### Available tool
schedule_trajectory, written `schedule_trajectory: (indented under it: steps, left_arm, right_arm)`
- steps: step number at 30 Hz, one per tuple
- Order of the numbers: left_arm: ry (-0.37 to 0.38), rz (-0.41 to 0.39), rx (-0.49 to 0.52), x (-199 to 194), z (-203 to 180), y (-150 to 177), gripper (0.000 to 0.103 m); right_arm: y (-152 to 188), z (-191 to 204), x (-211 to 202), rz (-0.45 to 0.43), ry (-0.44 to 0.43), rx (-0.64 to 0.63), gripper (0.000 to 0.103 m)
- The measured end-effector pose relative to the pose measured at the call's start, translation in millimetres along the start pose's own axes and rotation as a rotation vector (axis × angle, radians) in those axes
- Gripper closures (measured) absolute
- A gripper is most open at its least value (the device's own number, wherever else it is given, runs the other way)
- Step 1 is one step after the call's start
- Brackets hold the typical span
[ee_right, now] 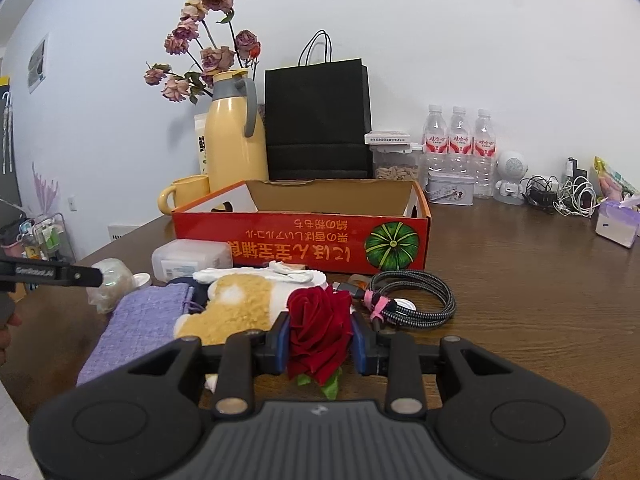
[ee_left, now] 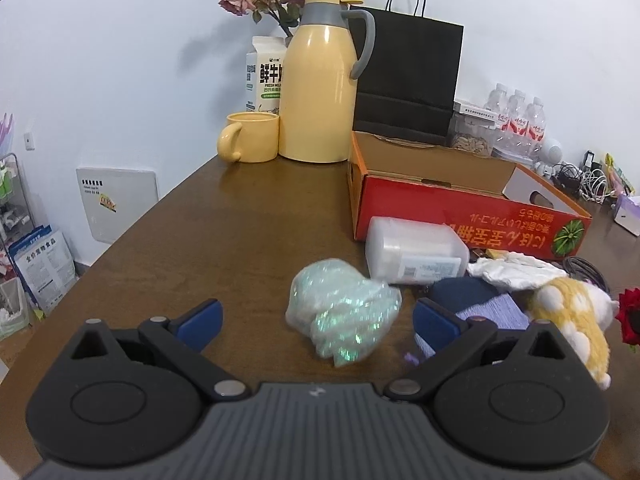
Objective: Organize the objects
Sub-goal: 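Grasp the clear iridescent plastic bag with the left tool while the right holds the rose, then carry the bag and rose into the cardboard box and open both tools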
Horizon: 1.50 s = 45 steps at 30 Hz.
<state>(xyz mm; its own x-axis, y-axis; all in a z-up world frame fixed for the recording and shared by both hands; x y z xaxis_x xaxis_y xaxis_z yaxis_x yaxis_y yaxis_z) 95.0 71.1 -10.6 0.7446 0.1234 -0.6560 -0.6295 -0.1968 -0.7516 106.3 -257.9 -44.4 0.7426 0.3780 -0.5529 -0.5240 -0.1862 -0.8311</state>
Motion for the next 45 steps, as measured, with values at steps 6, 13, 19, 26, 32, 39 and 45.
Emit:
schedule_trajectory:
  steps: [6, 13, 19, 26, 32, 39, 45]
  left_arm:
    - [0.01, 0.032, 0.002, 26, -2, -6, 0.0]
    - [0.021, 0.05, 0.011, 40, -7, -5, 0.008]
    - [0.011, 0.058, 0.018, 37, -10, -2, 0.043]
    - [0.027, 0.022, 0.021, 22, -10, -4, 0.051]
    - [0.049, -0.052, 0.047, 8, -22, -27, 0.051]
    - [0.092, -0.149, 0.082, 8, -52, -71, 0.051]
    - [0.124, -0.185, 0.102, 27, -84, -107, 0.051]
  right_arm:
    - [-3, -1, 7, 0.005, 0.002, 0.0, 0.074]
    - [-7, -3, 12, 0.005, 0.006, -0.001, 0.074]
    - [-8, -3, 15, 0.006, 0.002, -0.003, 0.074]
    - [-9, -3, 18, 0.003, 0.001, -0.007, 0.074]
    - [-25, 0, 21, -0.035, -0.013, -0.015, 0.074]
    - [-70, 9, 39, -0.109, -0.025, -0.037, 0.074]
    - [-116, 14, 70, -0.153, -0.03, -0.037, 0.074]
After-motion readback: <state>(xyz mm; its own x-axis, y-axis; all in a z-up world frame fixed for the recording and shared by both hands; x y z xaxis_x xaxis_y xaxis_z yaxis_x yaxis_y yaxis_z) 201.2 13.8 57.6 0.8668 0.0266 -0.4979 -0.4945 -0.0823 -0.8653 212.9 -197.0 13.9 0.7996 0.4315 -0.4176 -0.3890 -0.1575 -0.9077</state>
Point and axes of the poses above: each gripper's, at about its wrist camera, not at the fingertips, and x roughly the way its jaws point, z to its left, y to its underside, the point moved 1 cm from there along x, roughly the way its jaws point, and after that the axes turned 9 degrees about z, right-handed, at the moved point
